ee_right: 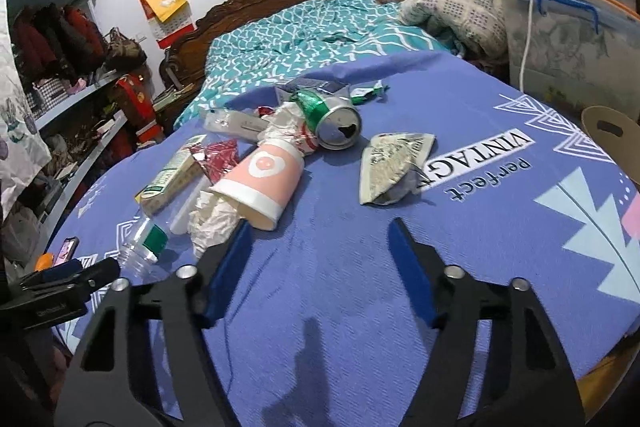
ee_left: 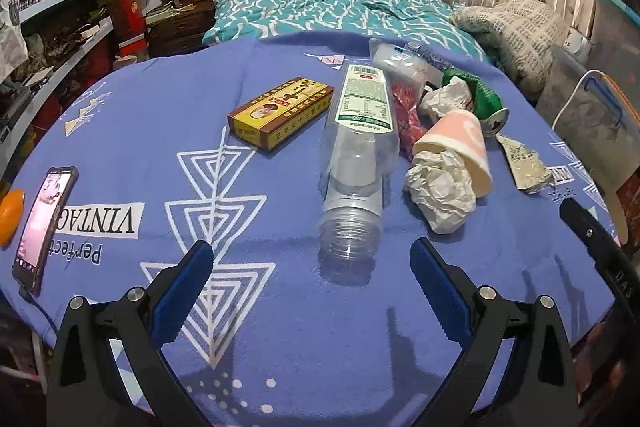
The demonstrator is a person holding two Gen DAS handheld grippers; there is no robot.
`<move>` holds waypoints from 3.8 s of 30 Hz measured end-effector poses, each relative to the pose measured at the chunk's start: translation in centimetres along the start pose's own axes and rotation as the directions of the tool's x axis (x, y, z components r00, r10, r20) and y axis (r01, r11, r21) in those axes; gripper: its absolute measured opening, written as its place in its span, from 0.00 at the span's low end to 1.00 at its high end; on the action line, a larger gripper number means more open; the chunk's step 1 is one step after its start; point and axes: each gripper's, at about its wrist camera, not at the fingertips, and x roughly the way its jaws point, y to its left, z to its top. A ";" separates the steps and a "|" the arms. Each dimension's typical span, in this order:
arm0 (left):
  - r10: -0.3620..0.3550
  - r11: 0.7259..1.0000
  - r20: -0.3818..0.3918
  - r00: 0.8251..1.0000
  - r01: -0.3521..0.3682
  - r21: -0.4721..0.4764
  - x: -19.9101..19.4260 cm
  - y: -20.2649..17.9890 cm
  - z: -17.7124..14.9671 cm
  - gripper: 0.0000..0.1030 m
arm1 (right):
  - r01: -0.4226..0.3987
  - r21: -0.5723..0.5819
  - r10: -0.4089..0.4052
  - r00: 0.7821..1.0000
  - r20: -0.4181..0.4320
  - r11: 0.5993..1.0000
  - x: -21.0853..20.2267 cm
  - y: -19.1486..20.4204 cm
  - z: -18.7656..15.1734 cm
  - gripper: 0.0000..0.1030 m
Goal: Collect trash
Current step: 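Grasp the clear plastic bottle with left tool while right grasps the crumpled wrapper, then carry bottle and wrapper over the beige wastebasket and open both tools, then grasp the white paper ball with left tool while right grasps the pink paper cup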
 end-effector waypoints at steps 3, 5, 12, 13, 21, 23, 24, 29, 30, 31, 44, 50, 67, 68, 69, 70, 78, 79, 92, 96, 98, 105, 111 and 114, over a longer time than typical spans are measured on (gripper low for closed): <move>0.014 1.000 -0.003 1.000 -0.014 -0.004 0.2 0.4 0.1 0.92 | -0.016 -0.014 0.016 1.000 -0.010 1.000 0.3 0.6 -0.3 0.62; 0.017 1.000 -0.010 1.000 -0.018 -0.012 0.3 0.8 0.2 0.92 | -0.021 -0.026 0.020 1.000 -0.016 0.999 0.4 1.0 -0.5 0.62; 0.032 0.999 -0.013 0.999 -0.033 -0.024 0.6 1.2 0.5 0.92 | -0.021 -0.031 0.020 1.000 -0.014 0.999 0.4 1.4 -0.7 0.63; 0.034 0.999 -0.015 0.999 -0.034 -0.023 0.6 1.2 0.5 0.92 | -0.020 -0.030 0.020 1.000 -0.017 0.999 0.4 1.4 -0.7 0.63; 0.035 0.999 -0.028 0.999 -0.036 -0.026 1.1 1.4 0.5 0.92 | -0.020 -0.031 0.020 0.999 -0.028 0.999 0.7 1.4 -0.6 0.64; 0.034 0.999 -0.032 0.999 -0.035 -0.025 1.3 1.4 0.5 0.92 | -0.021 -0.028 0.021 0.999 -0.032 0.999 0.9 1.4 -0.6 0.64; 0.033 0.999 -0.035 0.999 -0.034 -0.025 1.4 1.4 0.5 0.92 | -0.022 -0.027 0.021 0.999 -0.034 0.999 1.0 1.4 -0.6 0.64; 0.017 0.999 -0.027 0.999 -0.019 -0.049 1.7 2.3 1.1 0.92 | -0.006 -0.013 0.005 0.999 -0.047 1.000 1.7 0.6 -0.2 0.64; 0.007 0.998 -0.024 1.000 -0.008 -0.056 1.8 2.5 1.4 0.92 | 0.003 -0.017 -0.004 0.999 -0.046 1.000 1.8 0.5 0.0 0.64; -0.003 0.998 -0.022 1.000 0.002 -0.055 1.8 2.5 1.7 0.92 | 0.014 -0.024 -0.015 0.999 -0.044 1.000 2.0 0.2 0.3 0.64; -0.078 0.995 -0.071 0.994 0.082 0.061 7.1 -2.5 6.0 0.85 | 0.058 0.089 -0.035 0.968 -0.249 0.994 10.2 -5.9 6.2 0.69; -0.131 0.990 -0.106 0.986 0.135 0.034 7.9 -1.8 5.7 0.57 | 0.025 0.073 -0.005 0.963 -0.268 0.997 10.5 -6.3 5.2 0.29; -0.322 0.947 0.159 0.933 0.315 0.066 -4.5 -2.9 8.2 0.56 | 0.008 0.224 -0.005 1.000 -0.017 0.975 0.1 -12.7 3.1 0.22; -0.361 0.932 0.152 0.920 0.349 0.100 -4.5 -4.9 9.2 0.56 | 0.012 0.237 -0.011 1.000 -0.006 0.971 -0.3 -13.6 3.1 0.22; -0.386 0.920 0.141 0.912 0.370 0.128 -4.4 -6.5 9.7 0.56 | 0.017 0.247 -0.018 1.000 0.002 0.969 -0.7 -14.3 3.0 0.22; -0.434 0.895 0.116 0.893 0.412 0.174 -4.0 -9.3 10.5 0.56 | 0.028 0.265 -0.033 0.999 0.015 0.964 -1.2 -15.5 2.9 0.22; -0.670 0.625 -0.201 0.715 0.689 0.366 2.7 -31.9 11.7 0.56 | 0.206 0.434 -0.259 0.964 0.065 0.877 -6.0 -27.0 2.8 0.22; -0.681 0.591 -0.232 0.694 0.709 0.386 3.3 -34.7 11.2 0.56 | 0.218 0.469 -0.277 0.959 0.059 0.856 -6.5 -28.8 2.7 0.22; -0.568 0.553 -0.399 0.720 0.693 0.463 8.5 -51.5 7.4 0.76 | 0.328 0.608 -0.442 0.896 0.043 0.724 -7.9 -37.1 2.1 0.70; -0.594 0.549 -0.358 0.721 0.688 0.474 6.7 -49.1 8.0 0.77 | 0.322 0.603 -0.463 0.882 0.090 0.730 -9.1 -35.7 2.2 0.70; -0.621 0.542 -0.342 0.705 0.702 0.463 5.3 -46.4 8.2 0.77 | 0.277 0.612 -0.441 0.887 0.133 0.740 -9.6 -34.4 2.3 0.70; -0.614 0.604 -0.217 0.759 0.629 0.489 1.5 -34.1 6.4 0.77 | 0.174 0.497 -0.287 0.944 0.160 0.850 -7.2 -26.5 3.2 0.59; -0.506 0.779 -0.104 0.857 0.505 0.371 1.5 -20.4 5.2 0.77 | -0.013 0.343 0.000 0.999 0.037 0.939 -0.8 -16.7 3.8 0.40; -0.420 0.873 -0.052 0.906 0.419 0.252 2.2 -13.5 5.2 0.77 | -0.098 0.288 0.115 0.993 -0.040 0.953 2.0 -11.9 3.5 0.39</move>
